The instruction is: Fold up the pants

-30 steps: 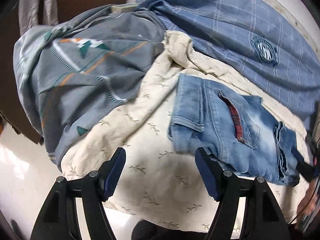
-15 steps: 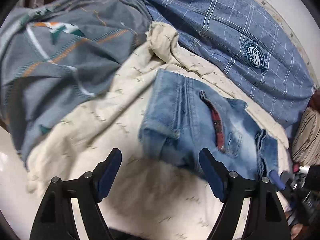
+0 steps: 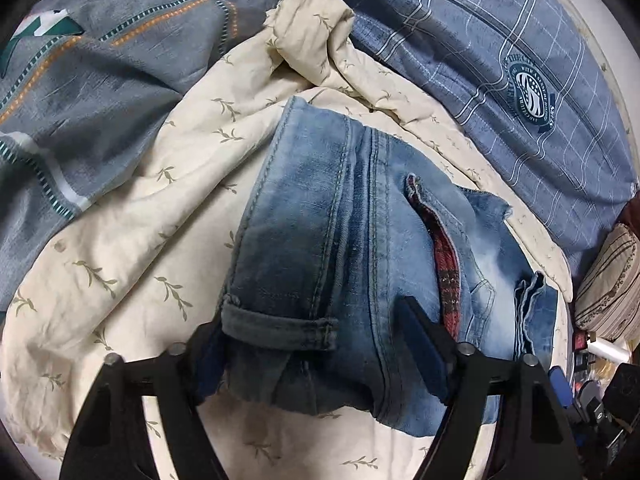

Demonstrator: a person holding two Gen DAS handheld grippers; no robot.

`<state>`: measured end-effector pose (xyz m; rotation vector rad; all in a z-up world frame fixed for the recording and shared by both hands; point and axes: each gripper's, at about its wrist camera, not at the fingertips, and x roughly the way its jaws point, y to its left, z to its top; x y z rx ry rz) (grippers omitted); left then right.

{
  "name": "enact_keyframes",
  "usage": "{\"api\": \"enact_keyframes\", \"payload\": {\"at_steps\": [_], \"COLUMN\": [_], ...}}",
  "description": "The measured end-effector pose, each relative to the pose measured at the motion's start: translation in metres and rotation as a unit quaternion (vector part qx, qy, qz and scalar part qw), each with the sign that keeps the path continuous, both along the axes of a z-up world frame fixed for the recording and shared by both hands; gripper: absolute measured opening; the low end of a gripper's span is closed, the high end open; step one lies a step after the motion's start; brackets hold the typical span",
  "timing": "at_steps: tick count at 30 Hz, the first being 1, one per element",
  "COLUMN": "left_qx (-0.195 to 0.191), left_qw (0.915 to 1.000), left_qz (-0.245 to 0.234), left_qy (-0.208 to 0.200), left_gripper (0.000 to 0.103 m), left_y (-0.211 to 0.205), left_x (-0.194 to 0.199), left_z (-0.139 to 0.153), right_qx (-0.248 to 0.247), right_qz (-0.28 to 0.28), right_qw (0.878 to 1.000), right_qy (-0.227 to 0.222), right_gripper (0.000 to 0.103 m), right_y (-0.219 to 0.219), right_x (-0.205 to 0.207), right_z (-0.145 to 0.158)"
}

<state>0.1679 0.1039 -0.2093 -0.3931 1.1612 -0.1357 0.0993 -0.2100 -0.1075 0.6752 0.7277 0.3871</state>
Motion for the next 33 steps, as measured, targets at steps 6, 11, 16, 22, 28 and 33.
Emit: {"api": "enact_keyframes", "payload": {"at_steps": [6, 11, 16, 22, 28, 33], "left_qx": [0.017, -0.022, -0.025, 0.017, -0.004, -0.013], "left_qw": [0.9998, 0.9990, 0.9993, 0.9998, 0.9997, 0.9995], "left_qz": [-0.004, 0.028, 0.013, -0.004, 0.021, 0.020], "left_qy": [-0.002, 0.026, 0.023, -0.007, -0.008, -0.018], "left_gripper": [0.055, 0.084, 0.083, 0.044, 0.065, 0.072], "left_y": [-0.007, 0.004, -0.008, -0.028, -0.018, -0.028], "left_x": [0.005, 0.012, 0.017, 0.017, 0.019, 0.020], "left_z": [0.003, -0.008, -0.003, 0.006, 0.004, -0.001], "right_qx": [-0.011, -0.006, 0.008, 0.007, 0.028, 0.044], "right_qz": [-0.007, -0.018, -0.027, -0.041, -0.085, -0.103], "right_qw": [1.000, 1.000, 1.000, 0.999, 0.995, 0.993], "right_qy": [0.003, 0.010, 0.012, 0.013, 0.032, 0.044], "right_gripper": [0.061, 0.061, 0.061, 0.061, 0.061, 0.061], "right_y": [0.002, -0.005, -0.012, -0.016, -0.035, -0.046], "right_x": [0.001, -0.002, -0.002, -0.003, -0.004, -0.005], "right_z": [-0.003, -0.006, -0.007, -0.006, -0.012, -0.017]}}
